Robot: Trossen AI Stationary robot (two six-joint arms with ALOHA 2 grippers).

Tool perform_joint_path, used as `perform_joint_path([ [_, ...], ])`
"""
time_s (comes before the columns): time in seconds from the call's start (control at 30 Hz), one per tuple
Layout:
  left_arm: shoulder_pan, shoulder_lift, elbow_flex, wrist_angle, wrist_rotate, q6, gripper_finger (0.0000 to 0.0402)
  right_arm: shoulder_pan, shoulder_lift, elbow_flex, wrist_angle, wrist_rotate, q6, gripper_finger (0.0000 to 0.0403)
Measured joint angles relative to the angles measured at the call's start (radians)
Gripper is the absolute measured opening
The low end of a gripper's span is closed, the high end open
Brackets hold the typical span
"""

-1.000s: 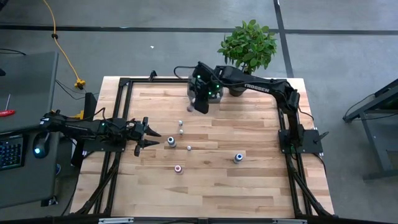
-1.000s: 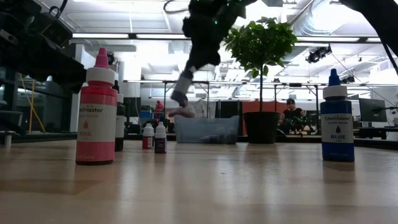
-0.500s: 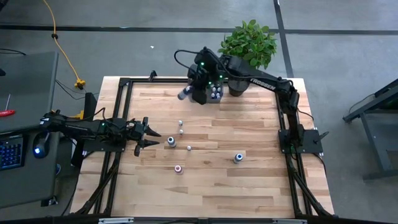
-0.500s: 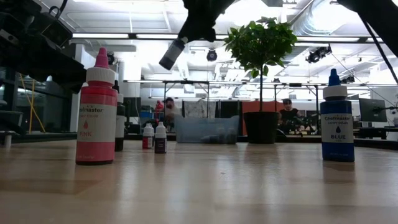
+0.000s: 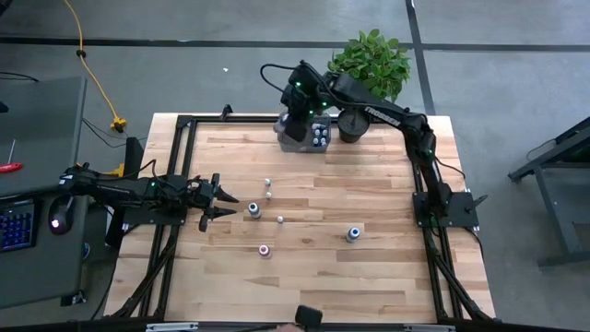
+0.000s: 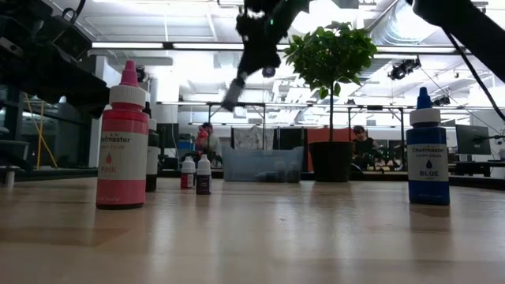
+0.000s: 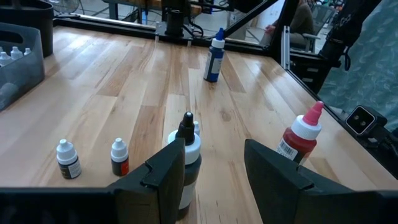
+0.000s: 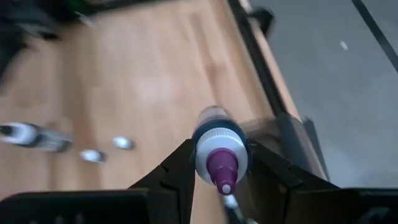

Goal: Pick & Place food coloring
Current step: Put the large violet food into the black bin

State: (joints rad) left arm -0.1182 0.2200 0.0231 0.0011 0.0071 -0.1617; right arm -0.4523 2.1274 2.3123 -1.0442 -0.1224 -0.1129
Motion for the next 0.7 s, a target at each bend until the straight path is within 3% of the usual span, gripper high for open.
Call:
perform_joint_path([
  [0.7, 0.000, 0.000, 0.000, 0.000, 0.000, 0.000, 0.0163, -0.088, 0.223, -0.005, 0.074, 0.136, 0.074, 0.0112],
])
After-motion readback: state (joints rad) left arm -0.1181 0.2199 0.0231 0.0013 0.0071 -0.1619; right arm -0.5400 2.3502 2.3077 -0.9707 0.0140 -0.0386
